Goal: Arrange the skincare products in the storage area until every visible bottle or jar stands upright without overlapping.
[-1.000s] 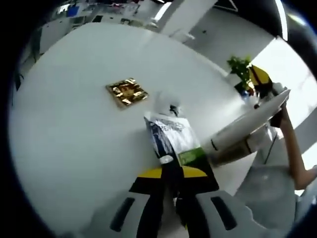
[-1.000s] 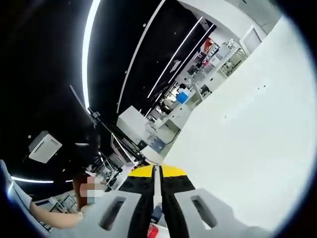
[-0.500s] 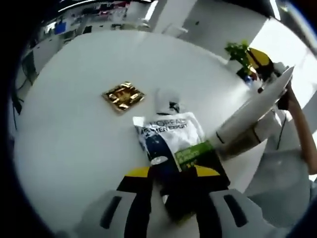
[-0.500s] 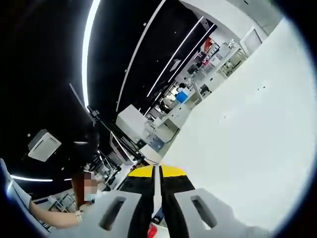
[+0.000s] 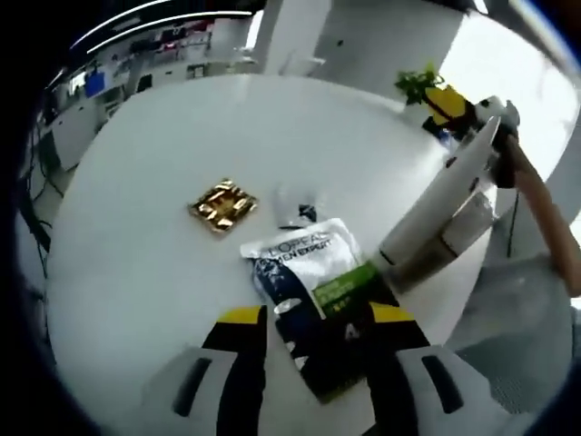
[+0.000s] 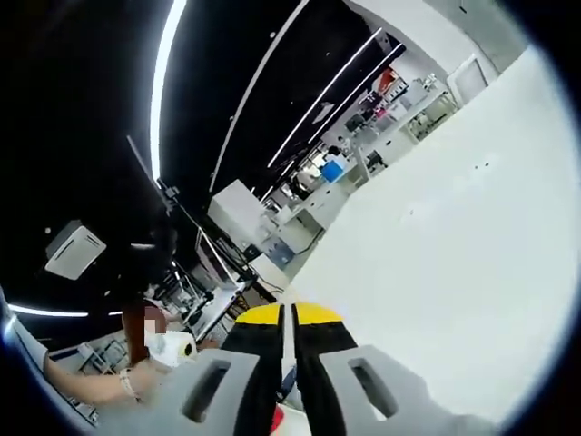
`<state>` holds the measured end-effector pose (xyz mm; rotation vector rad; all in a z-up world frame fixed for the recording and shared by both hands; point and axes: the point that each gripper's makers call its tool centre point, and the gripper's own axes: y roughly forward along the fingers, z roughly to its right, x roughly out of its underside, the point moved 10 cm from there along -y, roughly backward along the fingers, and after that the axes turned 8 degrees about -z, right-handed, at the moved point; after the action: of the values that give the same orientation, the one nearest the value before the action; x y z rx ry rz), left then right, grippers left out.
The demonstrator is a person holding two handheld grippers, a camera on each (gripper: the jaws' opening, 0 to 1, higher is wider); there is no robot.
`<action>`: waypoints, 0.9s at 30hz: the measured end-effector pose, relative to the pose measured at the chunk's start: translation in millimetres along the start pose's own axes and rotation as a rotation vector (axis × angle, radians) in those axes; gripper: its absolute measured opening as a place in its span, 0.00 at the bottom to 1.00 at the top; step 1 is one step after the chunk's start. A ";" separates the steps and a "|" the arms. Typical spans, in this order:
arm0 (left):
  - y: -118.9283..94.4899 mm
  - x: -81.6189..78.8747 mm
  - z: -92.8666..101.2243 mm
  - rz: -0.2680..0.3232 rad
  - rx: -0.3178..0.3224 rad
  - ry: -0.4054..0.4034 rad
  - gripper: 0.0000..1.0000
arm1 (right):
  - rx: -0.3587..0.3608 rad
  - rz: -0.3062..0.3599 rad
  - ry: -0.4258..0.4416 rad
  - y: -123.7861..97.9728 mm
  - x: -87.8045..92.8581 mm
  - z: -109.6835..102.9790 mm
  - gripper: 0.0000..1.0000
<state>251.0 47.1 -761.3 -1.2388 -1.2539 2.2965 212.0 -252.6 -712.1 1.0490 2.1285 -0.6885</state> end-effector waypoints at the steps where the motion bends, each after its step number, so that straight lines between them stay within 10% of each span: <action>1: -2.8 -1.0 1.6 0.015 0.002 0.003 0.41 | 0.008 -0.003 -0.008 0.0 0.6 -0.2 0.04; 12: -34.9 1.5 14.7 0.157 0.008 -0.011 0.60 | 0.121 0.000 -0.142 -14.8 -2.7 -4.3 0.10; 19: -67.8 -1.2 16.0 0.140 -0.131 0.088 0.61 | 0.222 -0.042 -0.328 -57.3 -13.5 -25.2 0.19; 27: -91.9 -6.5 30.0 0.114 -0.137 0.150 0.74 | 0.253 -0.188 -0.521 -94.1 -20.5 -67.1 0.46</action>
<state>216.0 81.5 -677.7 -1.5351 -1.3376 2.1757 122.1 -266.8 -638.1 0.6947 1.7217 -1.2014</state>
